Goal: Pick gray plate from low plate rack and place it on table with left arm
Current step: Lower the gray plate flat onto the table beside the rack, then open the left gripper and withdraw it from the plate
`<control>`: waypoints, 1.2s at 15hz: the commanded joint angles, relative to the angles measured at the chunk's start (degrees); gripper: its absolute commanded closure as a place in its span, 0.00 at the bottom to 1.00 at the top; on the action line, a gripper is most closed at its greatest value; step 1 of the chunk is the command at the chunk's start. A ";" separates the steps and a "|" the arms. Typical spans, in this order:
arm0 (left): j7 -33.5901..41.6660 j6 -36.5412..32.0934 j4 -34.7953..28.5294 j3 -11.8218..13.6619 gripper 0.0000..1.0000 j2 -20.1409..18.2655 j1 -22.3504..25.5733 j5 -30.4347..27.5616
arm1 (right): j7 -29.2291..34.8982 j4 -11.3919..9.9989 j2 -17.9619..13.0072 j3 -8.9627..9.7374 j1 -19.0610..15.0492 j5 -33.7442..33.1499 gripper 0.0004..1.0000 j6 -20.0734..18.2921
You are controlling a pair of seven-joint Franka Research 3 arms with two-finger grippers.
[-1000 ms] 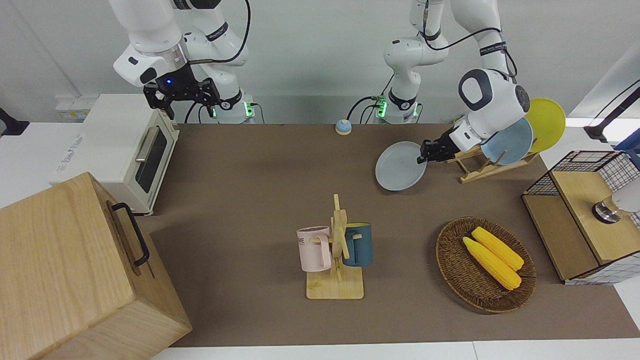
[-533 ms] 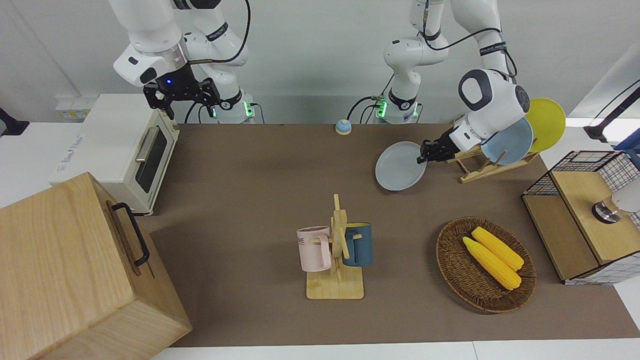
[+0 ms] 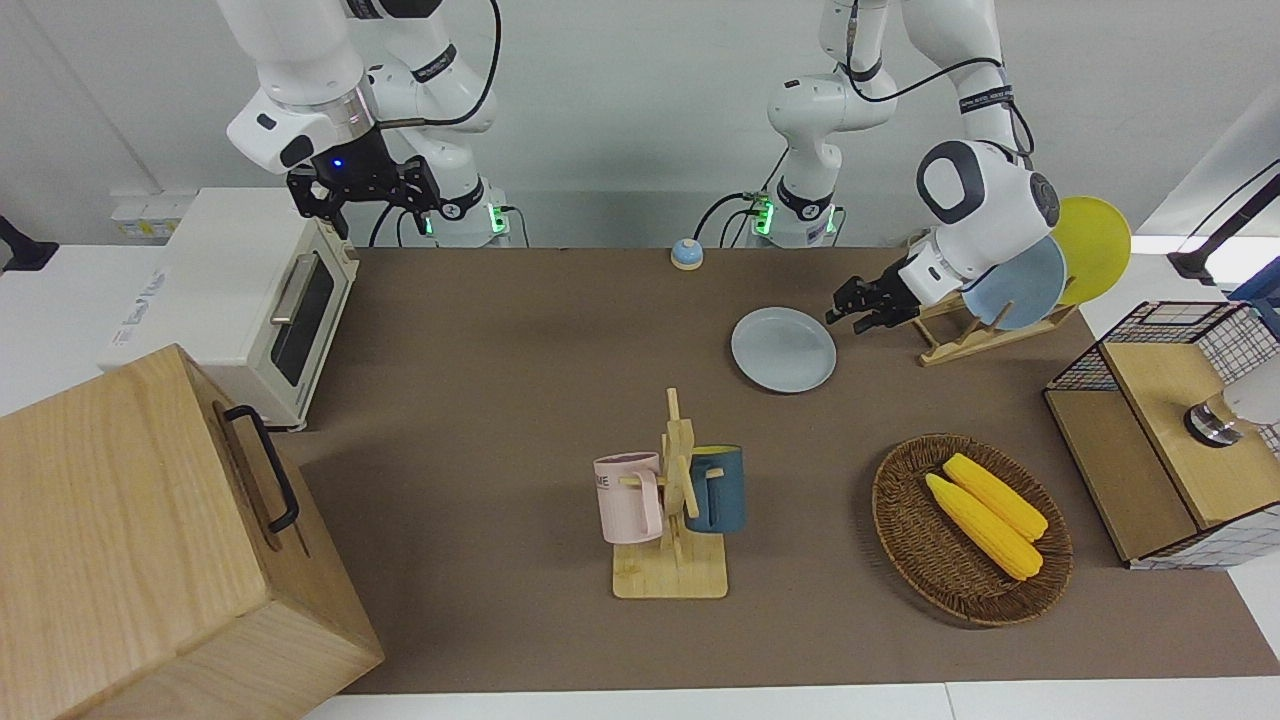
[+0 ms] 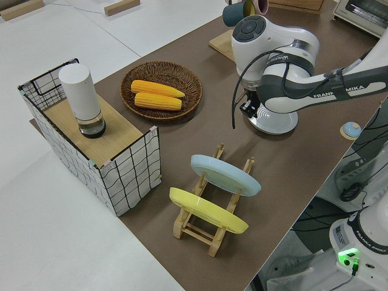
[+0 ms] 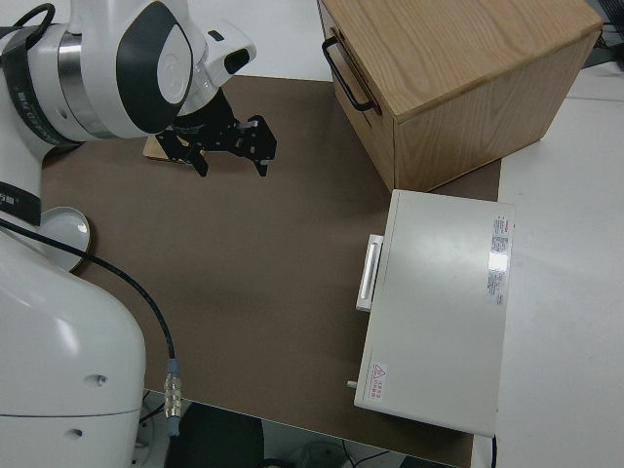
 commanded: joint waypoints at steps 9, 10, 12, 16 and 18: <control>-19.54 -14.92 18.79 -2.42 0.02 -1.32 -0.54 18.72 | 0.68 0.42 -0.12 1.22 -1.35 -0.28 0.02 -0.63; -20.34 -15.81 20.20 -2.95 0.01 -1.32 -0.54 20.48 | 0.68 0.42 -0.20 1.22 -1.35 -0.28 0.02 -0.63; -22.18 -17.48 23.11 -4.09 0.01 -1.32 -0.54 21.99 | 0.68 0.42 -0.12 1.22 -1.35 -0.28 0.02 -0.63; -22.54 -21.51 28.64 -5.49 0.01 -1.58 -0.62 24.35 | 0.68 0.42 -0.12 1.22 -1.35 -0.28 0.02 -0.72; -22.72 -23.10 31.72 -6.20 0.01 -1.32 -0.62 25.42 | 0.68 0.42 -0.12 1.22 -1.35 -0.37 0.02 -0.63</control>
